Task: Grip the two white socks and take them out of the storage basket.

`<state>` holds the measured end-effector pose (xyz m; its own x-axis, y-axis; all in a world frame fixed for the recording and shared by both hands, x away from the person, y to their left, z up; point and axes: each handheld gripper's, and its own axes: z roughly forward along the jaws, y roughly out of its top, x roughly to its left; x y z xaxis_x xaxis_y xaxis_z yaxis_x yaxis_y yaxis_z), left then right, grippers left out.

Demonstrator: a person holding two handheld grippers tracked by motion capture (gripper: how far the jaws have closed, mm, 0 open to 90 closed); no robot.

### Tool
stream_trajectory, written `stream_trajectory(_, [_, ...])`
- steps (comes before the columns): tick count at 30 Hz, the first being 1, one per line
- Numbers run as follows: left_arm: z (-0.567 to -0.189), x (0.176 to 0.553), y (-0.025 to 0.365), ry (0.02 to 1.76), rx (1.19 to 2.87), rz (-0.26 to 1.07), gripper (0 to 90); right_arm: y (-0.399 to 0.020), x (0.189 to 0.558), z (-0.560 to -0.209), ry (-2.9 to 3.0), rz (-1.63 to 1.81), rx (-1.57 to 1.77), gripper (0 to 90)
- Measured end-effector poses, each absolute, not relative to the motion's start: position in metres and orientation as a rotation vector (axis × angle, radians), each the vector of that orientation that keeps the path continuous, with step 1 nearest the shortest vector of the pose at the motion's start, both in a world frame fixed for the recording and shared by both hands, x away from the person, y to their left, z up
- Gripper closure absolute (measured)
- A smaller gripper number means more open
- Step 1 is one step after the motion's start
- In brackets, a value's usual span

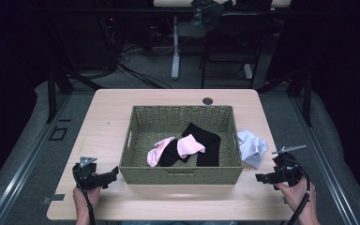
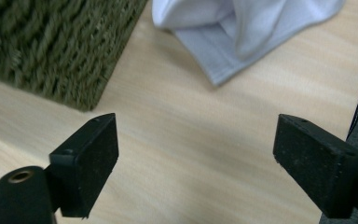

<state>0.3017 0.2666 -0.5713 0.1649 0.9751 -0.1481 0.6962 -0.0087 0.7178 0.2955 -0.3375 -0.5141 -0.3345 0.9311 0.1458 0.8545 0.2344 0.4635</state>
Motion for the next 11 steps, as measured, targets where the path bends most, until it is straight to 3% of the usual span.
stream_trajectory(11, [-0.572, 0.305, 0.265, 1.585, 1.772, 0.517, 1.5, -0.346, 0.283, -0.533, 2.352, 0.711, 1.737, 5.2])
